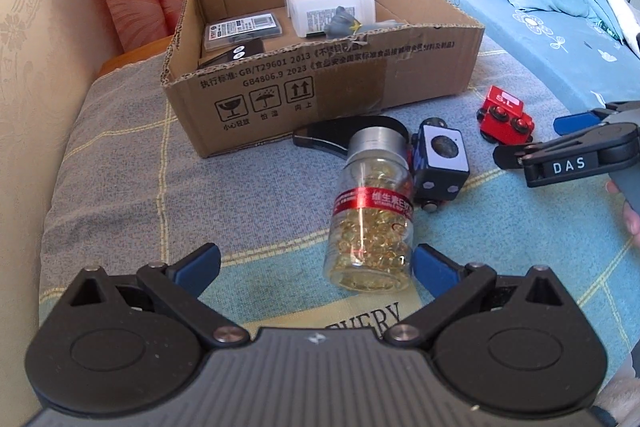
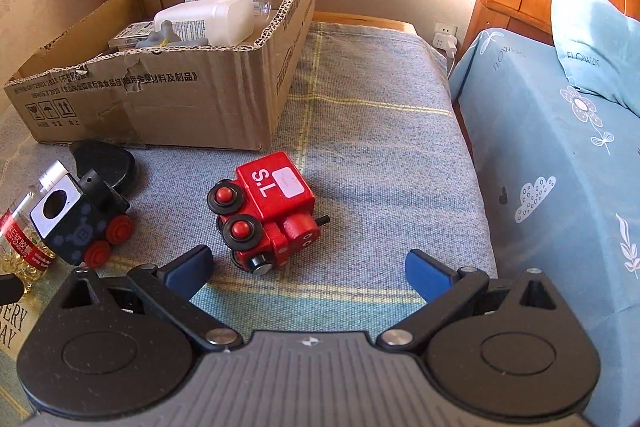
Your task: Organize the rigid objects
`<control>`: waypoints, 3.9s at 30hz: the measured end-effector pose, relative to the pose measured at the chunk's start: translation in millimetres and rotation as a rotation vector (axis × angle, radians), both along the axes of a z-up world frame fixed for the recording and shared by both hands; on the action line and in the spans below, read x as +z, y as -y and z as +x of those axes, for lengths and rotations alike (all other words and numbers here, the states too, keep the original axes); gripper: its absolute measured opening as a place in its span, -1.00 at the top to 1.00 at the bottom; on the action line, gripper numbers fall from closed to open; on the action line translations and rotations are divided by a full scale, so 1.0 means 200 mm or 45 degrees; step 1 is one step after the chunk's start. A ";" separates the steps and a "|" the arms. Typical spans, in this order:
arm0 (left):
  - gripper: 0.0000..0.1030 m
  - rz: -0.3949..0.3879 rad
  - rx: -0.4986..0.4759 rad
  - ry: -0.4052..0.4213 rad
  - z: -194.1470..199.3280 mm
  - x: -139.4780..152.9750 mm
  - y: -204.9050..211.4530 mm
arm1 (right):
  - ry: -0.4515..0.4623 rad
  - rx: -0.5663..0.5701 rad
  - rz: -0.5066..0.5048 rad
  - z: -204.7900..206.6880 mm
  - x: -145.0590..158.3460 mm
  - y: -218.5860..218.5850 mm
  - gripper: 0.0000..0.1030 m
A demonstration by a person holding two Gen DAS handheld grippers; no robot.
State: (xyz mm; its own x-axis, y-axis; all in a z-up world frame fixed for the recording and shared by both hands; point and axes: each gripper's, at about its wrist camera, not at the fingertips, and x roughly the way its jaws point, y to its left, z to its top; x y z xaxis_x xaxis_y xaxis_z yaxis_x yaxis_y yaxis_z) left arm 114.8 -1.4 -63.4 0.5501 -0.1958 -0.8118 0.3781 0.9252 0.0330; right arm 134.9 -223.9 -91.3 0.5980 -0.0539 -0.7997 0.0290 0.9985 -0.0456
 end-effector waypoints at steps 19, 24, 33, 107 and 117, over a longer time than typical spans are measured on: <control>-0.98 0.077 0.224 0.073 0.22 -0.02 -0.19 | -0.004 -0.003 -0.001 0.00 0.00 0.00 -1.00; -0.98 0.073 0.110 0.082 0.14 -0.01 -0.17 | -0.003 0.015 0.000 -0.01 0.00 0.00 -1.00; -0.98 -0.002 -0.185 -0.008 0.01 -0.07 -0.08 | 0.001 0.025 -0.001 -0.01 0.00 0.00 -1.00; -0.92 -0.067 -0.373 0.137 0.17 -0.05 0.00 | 0.034 0.618 -0.066 0.10 0.05 -0.03 -0.13; -0.88 -0.058 -0.375 0.105 0.17 -0.02 -0.01 | 0.007 0.608 -0.101 0.07 0.09 -0.06 -0.06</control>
State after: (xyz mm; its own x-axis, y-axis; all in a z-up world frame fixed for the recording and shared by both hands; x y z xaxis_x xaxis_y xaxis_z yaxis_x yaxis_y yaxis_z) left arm 148.5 1.2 -68.1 0.5281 -0.3916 -0.7535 0.6277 0.7776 0.0358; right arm 149.1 -211.9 -72.6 0.5749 0.1667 -0.8010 -0.4312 0.8938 -0.1234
